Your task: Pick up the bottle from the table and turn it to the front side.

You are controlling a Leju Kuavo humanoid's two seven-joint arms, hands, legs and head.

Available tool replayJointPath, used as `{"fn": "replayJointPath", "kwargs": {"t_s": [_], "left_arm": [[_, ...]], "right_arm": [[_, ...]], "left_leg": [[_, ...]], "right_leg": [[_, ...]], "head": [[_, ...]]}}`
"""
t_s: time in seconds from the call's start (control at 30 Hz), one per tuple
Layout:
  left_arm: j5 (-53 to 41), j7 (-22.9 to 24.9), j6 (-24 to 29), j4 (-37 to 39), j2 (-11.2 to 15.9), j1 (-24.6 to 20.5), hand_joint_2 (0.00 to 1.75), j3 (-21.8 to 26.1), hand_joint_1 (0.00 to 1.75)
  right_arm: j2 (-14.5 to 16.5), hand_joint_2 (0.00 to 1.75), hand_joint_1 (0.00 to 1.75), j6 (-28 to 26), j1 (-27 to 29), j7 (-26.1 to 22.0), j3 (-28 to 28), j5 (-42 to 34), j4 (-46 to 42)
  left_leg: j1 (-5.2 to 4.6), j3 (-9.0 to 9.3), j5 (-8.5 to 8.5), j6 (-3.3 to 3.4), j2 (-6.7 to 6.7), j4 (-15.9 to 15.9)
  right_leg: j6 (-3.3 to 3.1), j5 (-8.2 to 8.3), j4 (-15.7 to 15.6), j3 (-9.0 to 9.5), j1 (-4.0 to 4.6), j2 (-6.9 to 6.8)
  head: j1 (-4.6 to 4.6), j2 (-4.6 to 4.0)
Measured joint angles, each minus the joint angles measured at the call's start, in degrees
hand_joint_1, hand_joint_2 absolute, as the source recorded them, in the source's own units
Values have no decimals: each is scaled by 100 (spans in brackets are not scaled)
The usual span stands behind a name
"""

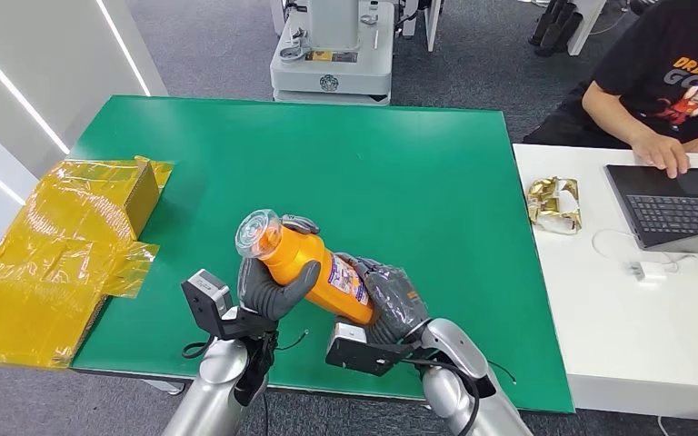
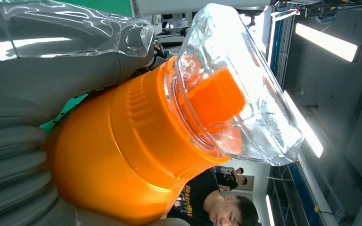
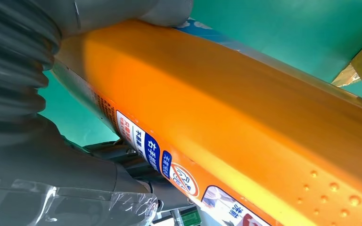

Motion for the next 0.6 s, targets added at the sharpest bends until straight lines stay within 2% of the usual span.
{"fn": "replayJointPath", "kwargs": {"t_s": [0.6], "left_arm": [[0,0,0,0,-1,0,175,0,106]], "right_arm": [[0,175,175,0,0,0,1,0,0]], "left_leg": [[0,0,0,0,0,0]], "right_leg": [[0,0,0,0,0,0]], "head": [[0,0]]}}
